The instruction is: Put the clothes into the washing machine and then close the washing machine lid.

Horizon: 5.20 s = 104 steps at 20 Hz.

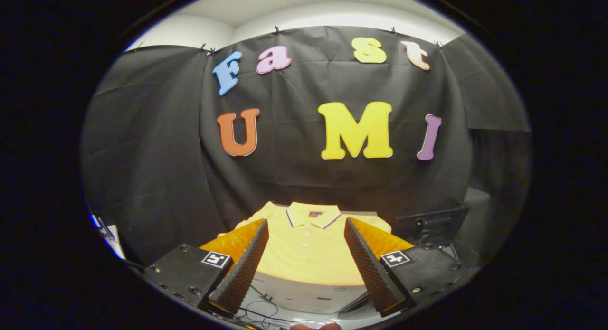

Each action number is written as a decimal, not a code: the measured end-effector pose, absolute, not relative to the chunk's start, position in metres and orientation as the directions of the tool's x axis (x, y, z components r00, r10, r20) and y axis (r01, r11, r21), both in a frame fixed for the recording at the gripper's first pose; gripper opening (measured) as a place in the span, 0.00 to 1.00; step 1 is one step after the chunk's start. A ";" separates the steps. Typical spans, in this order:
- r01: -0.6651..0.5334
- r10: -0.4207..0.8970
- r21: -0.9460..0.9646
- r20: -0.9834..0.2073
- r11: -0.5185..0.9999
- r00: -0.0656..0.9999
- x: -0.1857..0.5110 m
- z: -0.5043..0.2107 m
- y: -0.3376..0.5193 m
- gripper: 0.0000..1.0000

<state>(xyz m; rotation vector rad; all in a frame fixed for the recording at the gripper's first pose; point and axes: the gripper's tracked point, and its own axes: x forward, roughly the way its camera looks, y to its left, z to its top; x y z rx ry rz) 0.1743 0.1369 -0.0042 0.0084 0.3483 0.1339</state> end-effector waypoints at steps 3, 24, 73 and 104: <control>-0.115 0.100 -0.006 -0.445 0.993 0.890 0.217 -0.019 0.128 1.00; -0.110 0.034 0.002 -0.956 0.994 0.291 0.316 -0.139 0.148 1.00; 0.093 -0.046 -0.017 -0.946 0.995 0.320 0.327 -0.046 0.066 0.05; 0.218 -0.024 0.049 -0.948 0.975 0.317 0.289 -0.072 -0.200 0.05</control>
